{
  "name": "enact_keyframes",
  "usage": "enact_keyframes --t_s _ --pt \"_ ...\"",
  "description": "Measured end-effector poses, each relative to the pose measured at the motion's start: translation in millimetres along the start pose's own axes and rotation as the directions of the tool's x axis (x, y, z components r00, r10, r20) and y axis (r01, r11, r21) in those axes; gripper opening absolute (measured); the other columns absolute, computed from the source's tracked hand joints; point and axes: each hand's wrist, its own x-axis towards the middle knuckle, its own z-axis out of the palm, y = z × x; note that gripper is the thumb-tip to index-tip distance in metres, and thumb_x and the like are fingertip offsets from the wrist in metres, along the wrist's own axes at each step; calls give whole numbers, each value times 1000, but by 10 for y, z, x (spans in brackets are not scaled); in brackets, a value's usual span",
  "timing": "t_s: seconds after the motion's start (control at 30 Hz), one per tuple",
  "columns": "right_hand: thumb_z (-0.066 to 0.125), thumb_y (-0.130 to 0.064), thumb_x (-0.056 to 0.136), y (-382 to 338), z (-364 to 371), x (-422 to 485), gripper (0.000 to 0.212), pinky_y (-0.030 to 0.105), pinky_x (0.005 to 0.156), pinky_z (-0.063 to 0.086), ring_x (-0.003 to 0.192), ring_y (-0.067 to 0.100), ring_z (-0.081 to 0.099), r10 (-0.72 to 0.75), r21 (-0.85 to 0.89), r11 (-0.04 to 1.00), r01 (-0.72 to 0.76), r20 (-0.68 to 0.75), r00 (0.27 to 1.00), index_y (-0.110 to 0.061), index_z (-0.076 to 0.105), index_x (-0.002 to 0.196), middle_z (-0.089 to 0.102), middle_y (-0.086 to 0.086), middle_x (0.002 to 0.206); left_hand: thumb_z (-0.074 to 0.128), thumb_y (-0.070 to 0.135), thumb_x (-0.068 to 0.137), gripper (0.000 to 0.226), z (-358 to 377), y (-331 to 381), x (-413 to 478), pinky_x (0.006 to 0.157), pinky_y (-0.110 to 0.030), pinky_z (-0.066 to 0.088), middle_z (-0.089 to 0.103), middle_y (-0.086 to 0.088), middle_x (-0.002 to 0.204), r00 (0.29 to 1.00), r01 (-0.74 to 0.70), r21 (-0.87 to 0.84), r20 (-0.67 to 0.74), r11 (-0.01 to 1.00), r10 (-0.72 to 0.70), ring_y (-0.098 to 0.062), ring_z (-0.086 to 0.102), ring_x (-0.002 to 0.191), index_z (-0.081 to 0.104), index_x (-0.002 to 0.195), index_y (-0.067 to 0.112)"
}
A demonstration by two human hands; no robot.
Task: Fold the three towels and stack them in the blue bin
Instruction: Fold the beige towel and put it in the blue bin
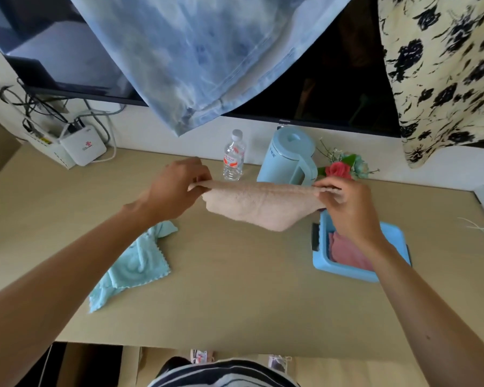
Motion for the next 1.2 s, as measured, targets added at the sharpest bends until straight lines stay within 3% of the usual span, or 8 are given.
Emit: enact_keyframes --t_s 0.17,0.4,0.5,0.67,0.83,1.07,1.13,1.2 --pt "71 0 87 256 273 -585 27 10 76 49 87 -7 66 108 136 979 -151 278 954 -26 74 94 72 -20 86 69 20 85 4 316 -164 -553 75 -36 51 66 5 92 966 -28 6 257 1000 25 -19 62 85 69 89 19" --pt "70 -6 86 651 1093 -1607 18 28 84 53 87 -5 67 299 -44 928 -370 680 670 -15 79 99 73 -13 91 64 33 92 16 1112 -340 -1504 90 -31 50 72 7 103 759 210 59 619 976 -200 -12 64 95 71 104 25" --pt "71 -12 86 728 1283 -1831 20 32 91 54 96 10 69 375 -110 899 -424 695 614 -10 77 105 75 -1 102 66 32 90 11 1331 -384 -1666 86 -36 52 73 8 95 705 284 46 667 958 -241 -11 64 88 72 96 25" --pt "72 -13 85 891 1389 -1773 22 4 75 42 92 7 65 426 -116 881 -459 617 661 -12 74 108 70 -7 98 71 21 89 11 1532 -370 -1555 81 -26 47 75 0 96 761 383 -17 573 924 -305 -10 61 83 77 96 15" --pt "67 -13 86 1008 1477 -1500 17 22 61 40 65 7 56 414 -92 889 -449 582 700 -27 64 78 63 -10 71 68 25 90 12 1697 -451 -1328 79 -38 57 77 1 87 781 439 -19 502 898 -371 -16 70 80 77 90 18" --pt "58 -12 90 1216 1705 -1472 17 22 52 35 57 9 51 519 -216 846 -488 541 662 -25 52 82 50 -15 66 65 10 86 22 1954 -469 -1227 80 -39 56 75 -5 99 741 531 52 456 846 -493 -26 69 86 72 106 15" --pt "60 -16 91 1258 1740 -1497 8 24 61 41 66 13 58 551 -213 821 -530 534 641 -23 59 94 59 -14 79 67 9 84 28 2002 -473 -1251 81 -42 56 75 -9 100 731 553 52 449 832 -514 -31 68 88 69 111 12" --pt "68 -22 88 1301 1766 -1523 32 26 79 47 92 15 64 585 -182 784 -593 534 610 -16 63 118 64 -7 107 72 12 81 33 2038 -494 -1292 75 -39 54 74 -10 98 727 575 37 436 817 -531 -31 67 86 66 114 9"
